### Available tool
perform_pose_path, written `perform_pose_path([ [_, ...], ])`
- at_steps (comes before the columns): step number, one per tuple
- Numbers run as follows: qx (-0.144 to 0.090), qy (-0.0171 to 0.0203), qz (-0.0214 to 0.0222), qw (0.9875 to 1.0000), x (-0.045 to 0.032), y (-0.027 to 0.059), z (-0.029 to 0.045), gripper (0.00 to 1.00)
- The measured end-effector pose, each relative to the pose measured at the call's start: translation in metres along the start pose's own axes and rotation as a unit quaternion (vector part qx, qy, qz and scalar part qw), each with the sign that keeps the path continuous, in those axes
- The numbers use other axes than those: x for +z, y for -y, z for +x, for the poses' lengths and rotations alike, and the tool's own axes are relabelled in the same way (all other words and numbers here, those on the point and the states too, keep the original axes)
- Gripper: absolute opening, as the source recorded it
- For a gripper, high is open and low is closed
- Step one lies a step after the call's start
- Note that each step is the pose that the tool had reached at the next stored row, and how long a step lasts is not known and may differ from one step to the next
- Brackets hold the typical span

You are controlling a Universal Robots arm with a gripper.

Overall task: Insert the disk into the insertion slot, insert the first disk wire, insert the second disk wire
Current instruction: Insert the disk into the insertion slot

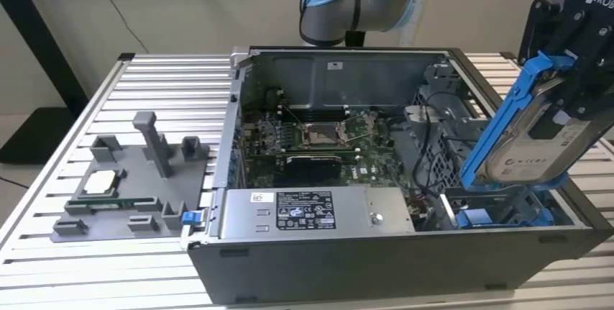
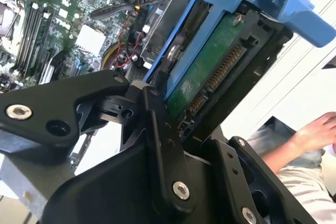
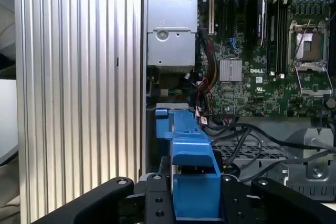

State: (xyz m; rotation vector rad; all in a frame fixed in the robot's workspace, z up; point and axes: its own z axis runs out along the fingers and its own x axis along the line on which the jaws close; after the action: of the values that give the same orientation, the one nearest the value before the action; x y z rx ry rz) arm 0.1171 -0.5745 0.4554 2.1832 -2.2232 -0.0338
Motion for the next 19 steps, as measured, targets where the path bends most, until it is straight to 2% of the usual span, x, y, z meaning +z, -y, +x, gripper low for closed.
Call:
perform_pose_path([
  [4, 0.000, 0.0000, 0.0000, 1.0000, 0.0039, 0.0001, 0.0001, 0.00],
  [14, 0.000, 0.0000, 0.0000, 1.0000, 0.0041, 0.0001, 0.0001, 0.00],
  [19, 0.000, 0.0000, 0.0000, 1.0000, 0.0079, 0.0003, 0.0001, 0.00],
])
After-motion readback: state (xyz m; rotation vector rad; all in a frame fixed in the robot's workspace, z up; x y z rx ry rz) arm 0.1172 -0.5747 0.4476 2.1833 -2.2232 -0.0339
